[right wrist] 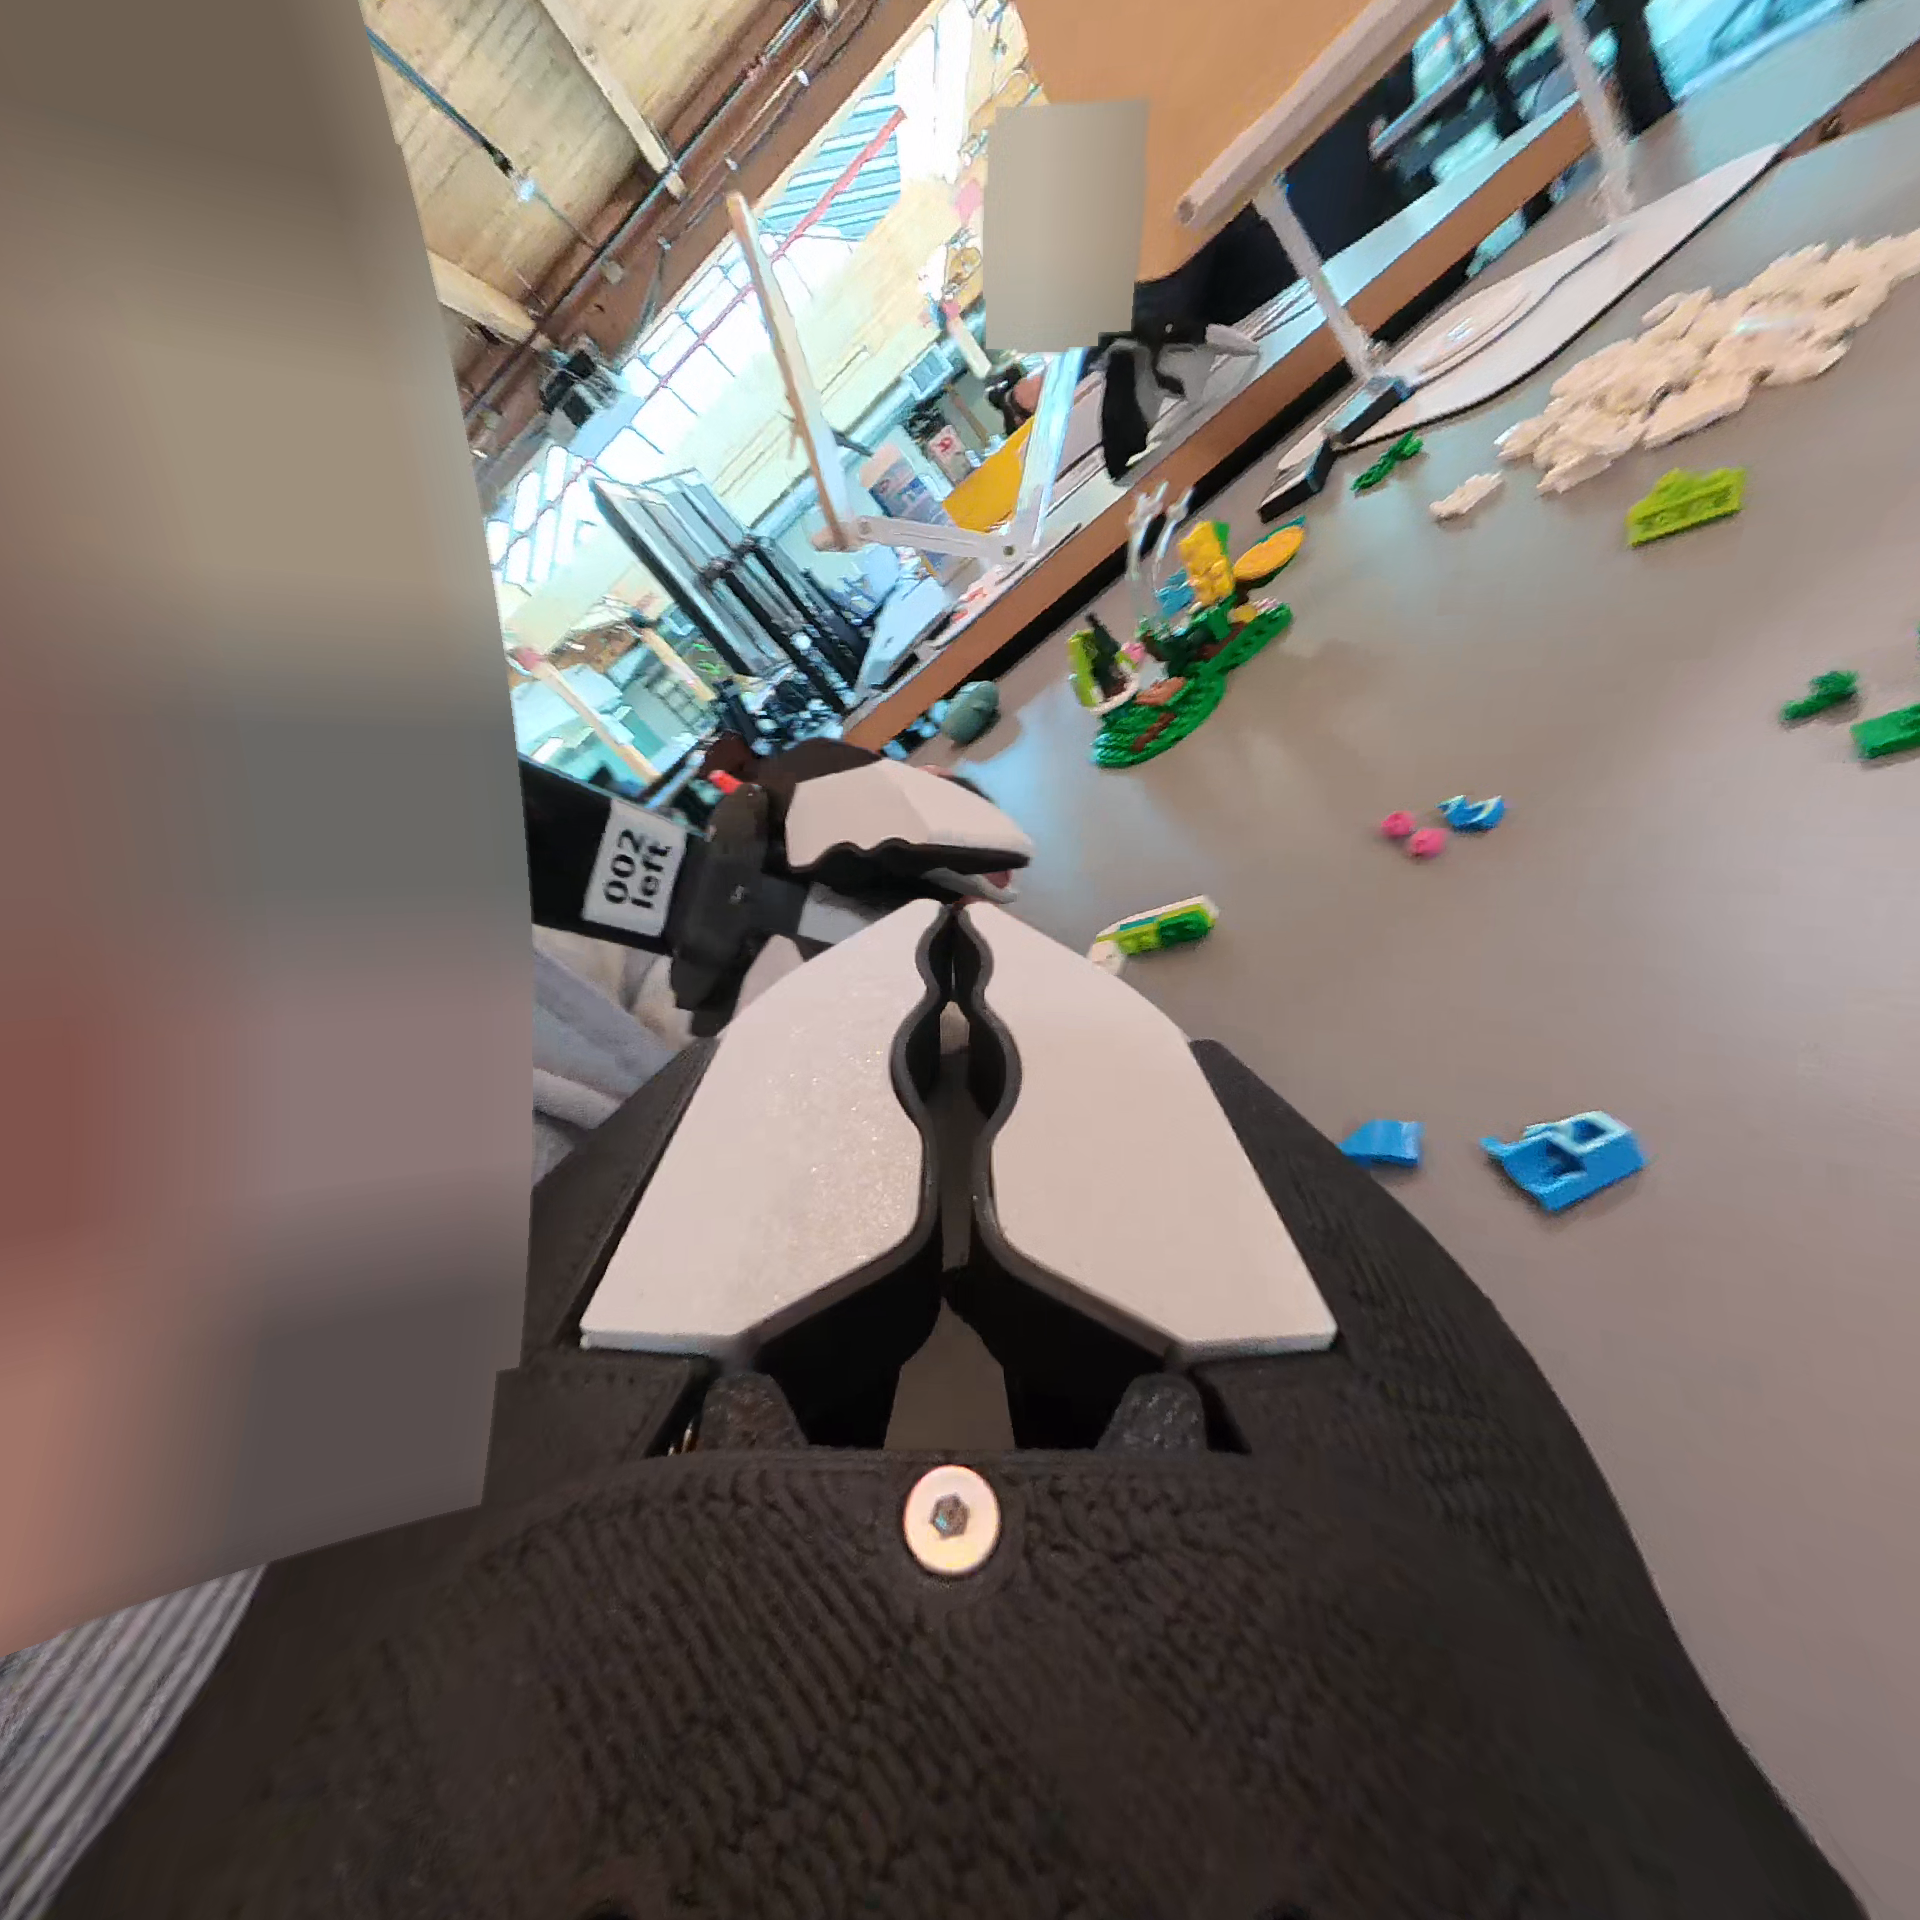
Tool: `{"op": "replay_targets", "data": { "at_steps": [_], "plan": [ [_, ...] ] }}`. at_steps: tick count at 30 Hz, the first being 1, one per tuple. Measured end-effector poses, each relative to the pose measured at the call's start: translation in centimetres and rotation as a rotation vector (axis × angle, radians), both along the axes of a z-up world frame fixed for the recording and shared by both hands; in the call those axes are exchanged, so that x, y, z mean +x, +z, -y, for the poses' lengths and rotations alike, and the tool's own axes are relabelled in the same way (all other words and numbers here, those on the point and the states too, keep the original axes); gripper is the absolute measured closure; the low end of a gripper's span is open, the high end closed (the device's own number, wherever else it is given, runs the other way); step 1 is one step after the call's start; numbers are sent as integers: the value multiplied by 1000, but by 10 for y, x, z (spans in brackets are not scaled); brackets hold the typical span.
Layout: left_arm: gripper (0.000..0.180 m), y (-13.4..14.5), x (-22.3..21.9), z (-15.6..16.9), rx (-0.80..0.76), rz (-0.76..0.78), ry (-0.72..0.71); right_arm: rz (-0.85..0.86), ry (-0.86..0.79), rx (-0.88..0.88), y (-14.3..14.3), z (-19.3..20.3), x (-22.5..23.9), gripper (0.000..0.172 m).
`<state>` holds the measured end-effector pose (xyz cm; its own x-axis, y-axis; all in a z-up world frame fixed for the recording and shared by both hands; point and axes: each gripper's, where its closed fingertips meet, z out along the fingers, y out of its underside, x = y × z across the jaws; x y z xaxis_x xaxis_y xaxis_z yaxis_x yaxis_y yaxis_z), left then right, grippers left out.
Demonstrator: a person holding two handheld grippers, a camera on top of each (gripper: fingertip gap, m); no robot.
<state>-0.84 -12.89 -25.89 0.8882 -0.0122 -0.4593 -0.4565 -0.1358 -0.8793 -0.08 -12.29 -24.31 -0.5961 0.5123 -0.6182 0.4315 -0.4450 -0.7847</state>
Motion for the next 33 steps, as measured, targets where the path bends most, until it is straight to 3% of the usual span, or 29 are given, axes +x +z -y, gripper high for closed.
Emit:
{"op": "replay_targets", "data": {
  "at_steps": [9, 12, 16, 18, 21, 26, 33],
  "plan": [
    [164, 23, -47, 23, 144, 40, 165, -158, -100, 333, -3, -7, -1, 165],
    [161, 16, -60, 33, 72, 56, 191, -194, -111, 381, -2, -6, 0, 165],
    [152, -12, -22, 26, -199, 169, -34, -251, -118, 439, 0, -7, 1, 160],
    [136, -31, 2, 24, -360, 268, -137, -323, -78, 562, -4, -3, 5, 156],
    [133, -51, 21, 24, -489, 323, -208, -399, 51, 835, -26, 6, 14, 147],
    [132, -70, 24, 20, -605, 283, -189, -363, 230, 955, -51, 19, 23, 136],
    [138, -73, 26, 17, -631, 307, -208, -212, 355, 1027, -77, 19, 15, 124]
  ]
}}
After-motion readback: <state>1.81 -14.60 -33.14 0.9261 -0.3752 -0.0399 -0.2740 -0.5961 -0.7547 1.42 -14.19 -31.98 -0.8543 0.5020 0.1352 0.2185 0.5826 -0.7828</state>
